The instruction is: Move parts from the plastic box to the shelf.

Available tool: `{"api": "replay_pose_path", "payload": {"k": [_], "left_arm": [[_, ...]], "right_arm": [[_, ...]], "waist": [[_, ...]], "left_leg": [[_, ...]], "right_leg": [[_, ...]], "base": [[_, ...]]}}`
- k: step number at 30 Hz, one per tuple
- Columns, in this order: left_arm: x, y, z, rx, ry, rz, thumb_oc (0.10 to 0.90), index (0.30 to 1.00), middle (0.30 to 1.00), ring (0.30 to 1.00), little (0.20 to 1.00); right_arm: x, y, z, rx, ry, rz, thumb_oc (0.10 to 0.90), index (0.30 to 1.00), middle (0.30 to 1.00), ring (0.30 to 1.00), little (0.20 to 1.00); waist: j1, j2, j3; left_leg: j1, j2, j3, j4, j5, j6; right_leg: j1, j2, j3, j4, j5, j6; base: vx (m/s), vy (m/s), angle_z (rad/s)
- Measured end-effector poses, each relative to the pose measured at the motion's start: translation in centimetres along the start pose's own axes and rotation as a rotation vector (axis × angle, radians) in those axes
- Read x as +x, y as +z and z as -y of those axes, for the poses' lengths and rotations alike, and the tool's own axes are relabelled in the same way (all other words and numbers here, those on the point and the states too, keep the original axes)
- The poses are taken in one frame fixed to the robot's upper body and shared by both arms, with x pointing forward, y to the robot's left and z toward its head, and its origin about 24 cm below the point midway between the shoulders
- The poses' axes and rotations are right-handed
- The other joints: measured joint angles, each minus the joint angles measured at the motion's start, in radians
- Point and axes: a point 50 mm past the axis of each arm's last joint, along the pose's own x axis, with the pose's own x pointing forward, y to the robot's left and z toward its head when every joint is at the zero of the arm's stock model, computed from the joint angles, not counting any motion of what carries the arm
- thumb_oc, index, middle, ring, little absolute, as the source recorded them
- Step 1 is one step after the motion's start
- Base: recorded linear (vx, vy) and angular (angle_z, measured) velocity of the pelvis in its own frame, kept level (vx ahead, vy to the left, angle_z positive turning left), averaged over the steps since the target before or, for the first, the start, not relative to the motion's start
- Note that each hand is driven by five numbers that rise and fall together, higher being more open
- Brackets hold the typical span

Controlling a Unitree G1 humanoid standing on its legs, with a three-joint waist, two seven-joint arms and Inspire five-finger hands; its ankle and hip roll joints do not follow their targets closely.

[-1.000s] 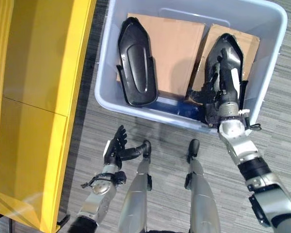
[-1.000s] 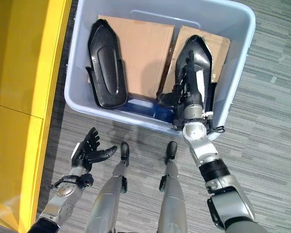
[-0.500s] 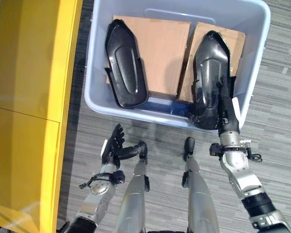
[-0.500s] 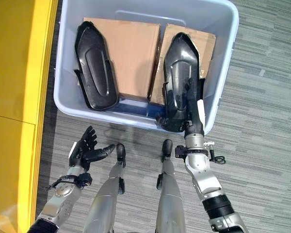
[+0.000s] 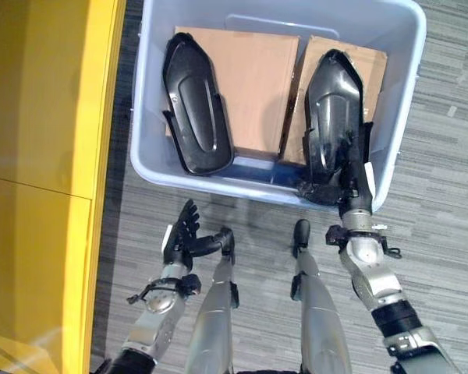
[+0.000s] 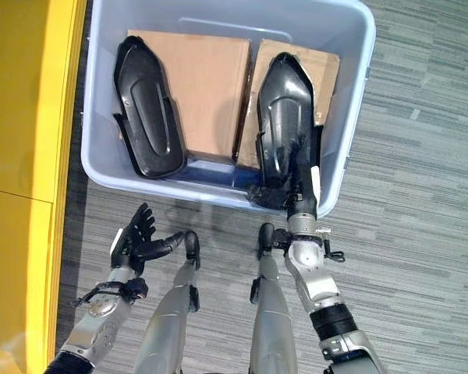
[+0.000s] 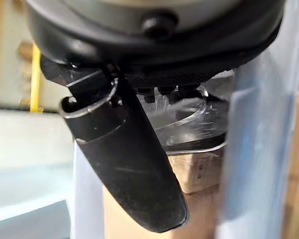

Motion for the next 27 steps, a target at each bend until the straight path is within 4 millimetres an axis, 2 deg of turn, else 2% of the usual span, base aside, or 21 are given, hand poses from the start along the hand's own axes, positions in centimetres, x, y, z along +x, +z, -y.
{"api": "replay_pose_path", "payload": {"k": [6, 7, 10, 14, 20, 24, 27], "left_arm": [[0.0, -0.2, 0.1, -0.005, -0.004, -0.010, 0.900, 1.000, 1.000, 1.000, 1.000], [0.0, -0.3, 0.2, -0.019, -0.003, -0.020, 0.900, 1.000, 1.000, 1.000, 1.000], [0.0, -0.7, 0.2, -0.033, -0.002, -0.040, 0.900, 1.000, 1.000, 1.000, 1.000], [-0.1, -1.1, 0.2, -0.038, 0.001, -0.059, 0.900, 1.000, 1.000, 1.000, 1.000], [-0.3, -1.6, 0.6, -0.055, -0.015, -0.091, 0.900, 1.000, 1.000, 1.000, 1.000], [-0.2, -1.6, 0.6, -0.055, -0.016, -0.094, 0.900, 1.000, 1.000, 1.000, 1.000], [-0.1, -1.5, 0.7, -0.056, -0.016, -0.091, 0.900, 1.000, 1.000, 1.000, 1.000]], "right_arm": [[1.5, -0.3, -1.2, 0.381, -0.089, -0.033, 0.900, 1.000, 1.000, 1.000, 1.000], [2.2, -0.2, -1.3, 0.496, -0.117, -0.037, 0.900, 1.000, 1.000, 1.000, 1.000], [3.6, 0.2, -1.2, 0.626, -0.155, -0.040, 0.900, 1.000, 1.000, 1.000, 1.000], [5.1, 0.5, -0.6, 0.711, -0.216, -0.061, 0.900, 1.000, 1.000, 1.000, 1.000], [6.2, 1.4, 0.2, 0.721, -0.238, -0.050, 0.900, 1.000, 1.000, 1.000, 1.000], [7.3, 2.8, -0.4, 0.737, -0.213, -0.039, 0.900, 1.000, 1.000, 1.000, 1.000], [6.7, 3.0, -1.4, 0.736, -0.157, -0.044, 0.900, 1.000, 1.000, 1.000, 1.000]], "waist": [[0.000, -0.002, -0.001], [0.000, -0.002, -0.001], [0.001, -0.002, -0.002], [0.018, -0.001, -0.002], [0.045, 0.003, -0.004], [0.050, 0.005, -0.006], [0.050, 0.006, -0.006]], "left_leg": [[0.001, 0.007, -0.001, 0.002, 0.005, -0.007], [0.002, 0.008, -0.002, 0.004, 0.006, -0.007], [0.001, 0.009, -0.004, 0.004, 0.012, -0.009], [0.001, 0.011, -0.004, 0.002, 0.013, -0.011], [-0.010, 0.011, -0.005, 0.001, 0.017, -0.012], [-0.026, 0.011, -0.005, 0.002, 0.023, -0.011], [-0.027, 0.011, -0.004, 0.002, 0.028, -0.011]], "right_leg": [[0.001, 0.007, -0.001, 0.001, 0.004, -0.006], [0.001, 0.008, 0.000, 0.003, 0.005, -0.007], [0.000, 0.009, -0.001, 0.005, 0.005, -0.007], [-0.005, 0.009, -0.001, 0.011, 0.008, -0.011], [-0.026, 0.006, -0.001, 0.032, 0.008, -0.013], [-0.045, 0.006, -0.002, 0.035, 0.011, -0.017], [-0.045, 0.007, -0.003, 0.035, 0.014, -0.020]], "base": [[0.00, 0.000, 0.00], [0.00, 0.000, 0.00], [0.00, 0.000, 0.00], [0.00, 0.000, 0.00], [0.00, 0.000, 0.00], [0.00, 0.000, 0.00], [0.00, 0.000, 0.00]]}}
